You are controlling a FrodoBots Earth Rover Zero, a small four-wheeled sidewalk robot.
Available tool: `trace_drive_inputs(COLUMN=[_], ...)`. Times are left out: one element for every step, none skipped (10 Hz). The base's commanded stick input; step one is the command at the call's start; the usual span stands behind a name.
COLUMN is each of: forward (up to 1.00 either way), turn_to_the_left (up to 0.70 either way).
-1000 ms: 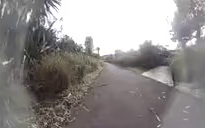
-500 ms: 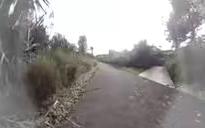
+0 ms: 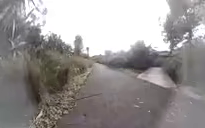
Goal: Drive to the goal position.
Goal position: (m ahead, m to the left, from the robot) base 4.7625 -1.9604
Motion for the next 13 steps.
trace_drive_inputs(forward=[0.7, 0.7, 0.7, 0.7, 0.7, 0.7, 0.7, 0.7, 0.7, 0.7, 0.7, 0.7, 0.7], turn_to_the_left=[0.0, 0.0, 0.0, 0.0, 0.0, 0.0, 0.0, -0.06, -0.17, -0.34, -0.35, -0.35, -0.35])
